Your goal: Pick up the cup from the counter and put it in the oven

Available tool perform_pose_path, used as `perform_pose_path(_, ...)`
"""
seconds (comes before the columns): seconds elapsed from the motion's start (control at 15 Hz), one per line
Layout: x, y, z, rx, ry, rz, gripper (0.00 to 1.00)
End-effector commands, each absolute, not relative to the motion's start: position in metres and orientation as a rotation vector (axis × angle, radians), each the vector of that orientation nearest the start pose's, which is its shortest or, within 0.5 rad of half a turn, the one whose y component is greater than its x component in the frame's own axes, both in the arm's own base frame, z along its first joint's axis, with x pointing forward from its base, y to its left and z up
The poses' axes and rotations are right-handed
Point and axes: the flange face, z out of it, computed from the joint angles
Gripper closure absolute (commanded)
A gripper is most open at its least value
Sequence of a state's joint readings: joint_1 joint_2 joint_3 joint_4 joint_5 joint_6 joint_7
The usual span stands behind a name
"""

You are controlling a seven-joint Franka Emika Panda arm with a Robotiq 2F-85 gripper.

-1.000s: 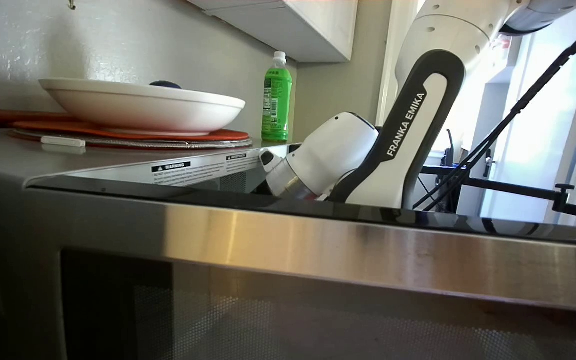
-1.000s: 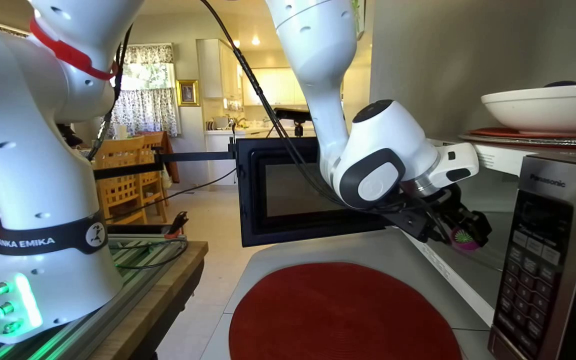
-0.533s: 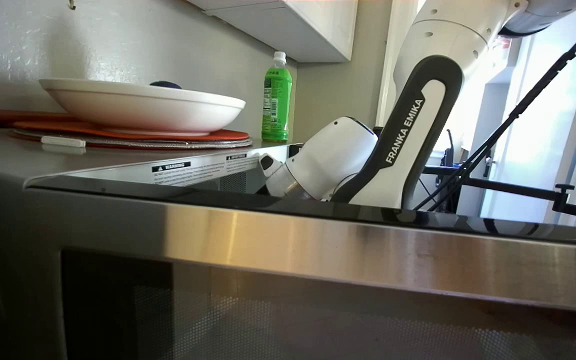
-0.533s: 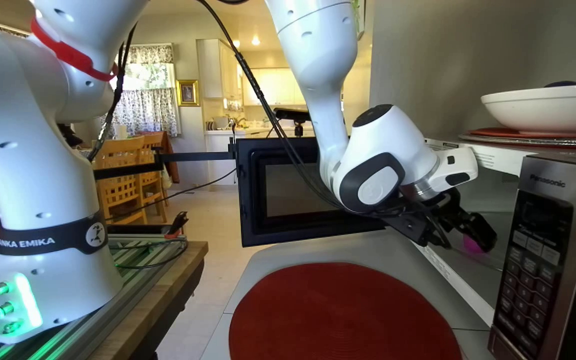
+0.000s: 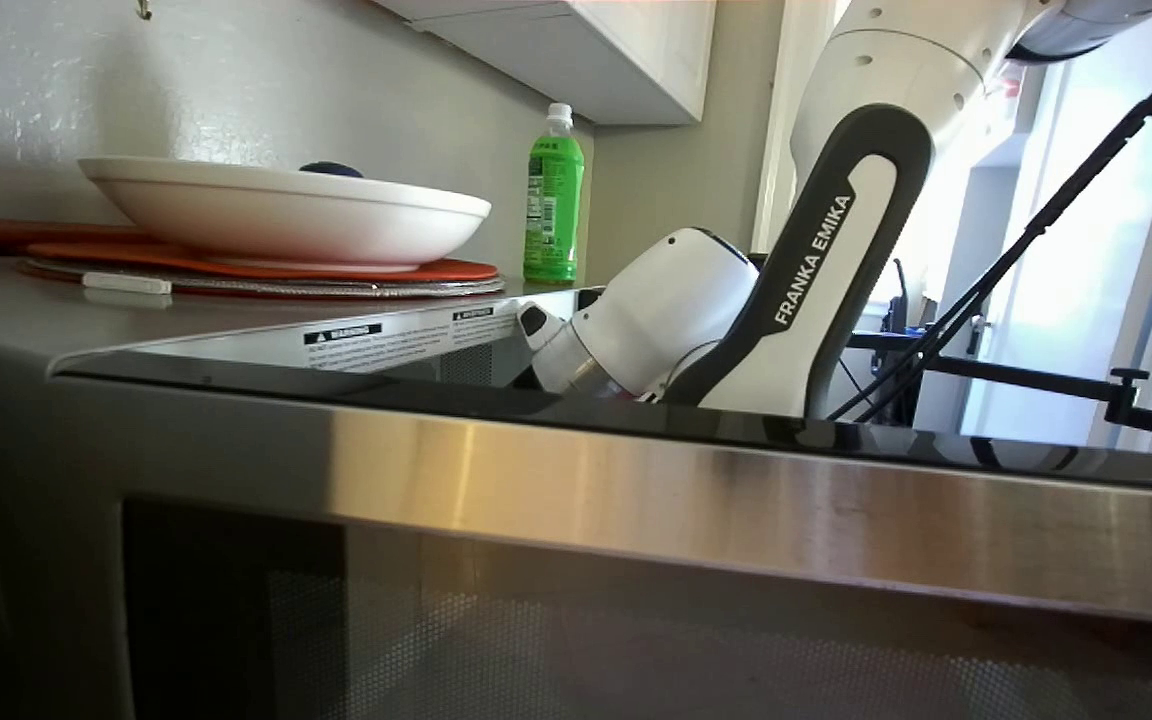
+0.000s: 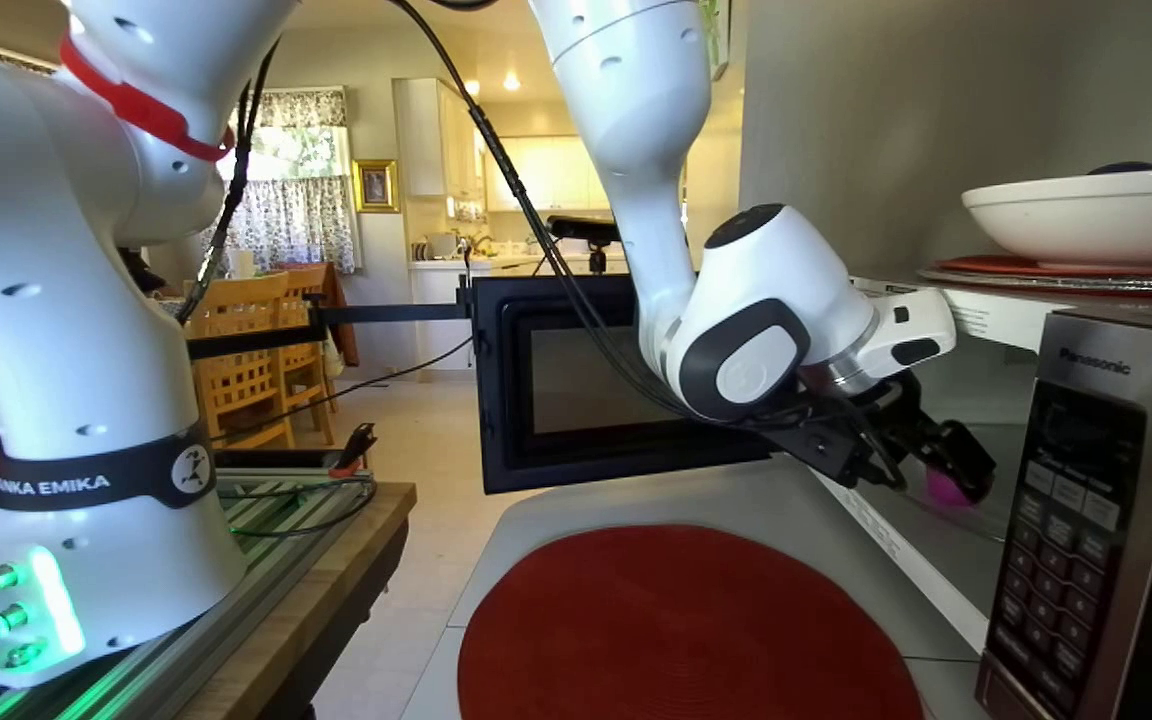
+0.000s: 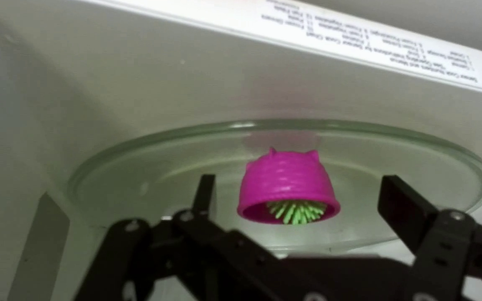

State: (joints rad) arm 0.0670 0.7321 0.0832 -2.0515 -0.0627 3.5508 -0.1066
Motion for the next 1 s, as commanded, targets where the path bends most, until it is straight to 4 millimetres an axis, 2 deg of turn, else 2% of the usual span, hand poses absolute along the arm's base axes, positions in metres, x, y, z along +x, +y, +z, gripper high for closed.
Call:
perform_pose_path(0.0,0.603,0.091,0.198,-2.864,-0.394,-1.253,0.0)
perform_pose_path(0.27,0.585,0.091,0.23,-2.951,-0.36,-1.219,0.0)
perform_pose_path(0.47,0.568,0.097,0.247,-2.984,-0.349,-1.192,0.0)
perform_pose_path(0.93,0.532,0.107,0.258,-3.069,-0.37,-0.953,0.0)
